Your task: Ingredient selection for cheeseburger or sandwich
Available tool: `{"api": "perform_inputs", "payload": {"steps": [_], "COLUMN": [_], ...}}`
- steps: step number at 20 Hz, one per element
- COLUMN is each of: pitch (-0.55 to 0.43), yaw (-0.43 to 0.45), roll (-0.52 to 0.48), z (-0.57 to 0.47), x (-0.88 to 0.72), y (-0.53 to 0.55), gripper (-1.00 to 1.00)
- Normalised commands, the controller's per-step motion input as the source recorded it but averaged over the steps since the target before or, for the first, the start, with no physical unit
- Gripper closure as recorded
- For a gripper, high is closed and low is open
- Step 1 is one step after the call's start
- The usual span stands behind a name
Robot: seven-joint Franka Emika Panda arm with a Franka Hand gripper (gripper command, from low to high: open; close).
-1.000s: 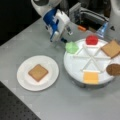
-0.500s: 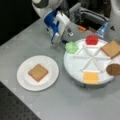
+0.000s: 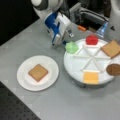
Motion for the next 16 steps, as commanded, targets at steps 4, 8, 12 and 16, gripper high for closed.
{"api": "perform_inputs", "payload": {"steps": [4, 8, 12, 16], "pitch": [-0.152, -0.152, -0.154, -0.152], "yaw": [0.024, 0.026, 0.034, 0.038], "roll": [0.219, 0.215, 0.217, 0.217], "z": [-0.13, -0.14, -0.16, -0.16], "x": [0.10, 0.08, 0.08, 0.08], "y": [-0.16, -0.16, -0.17, -0.18], "gripper": [1.00, 1.00, 1.00, 1.00]}}
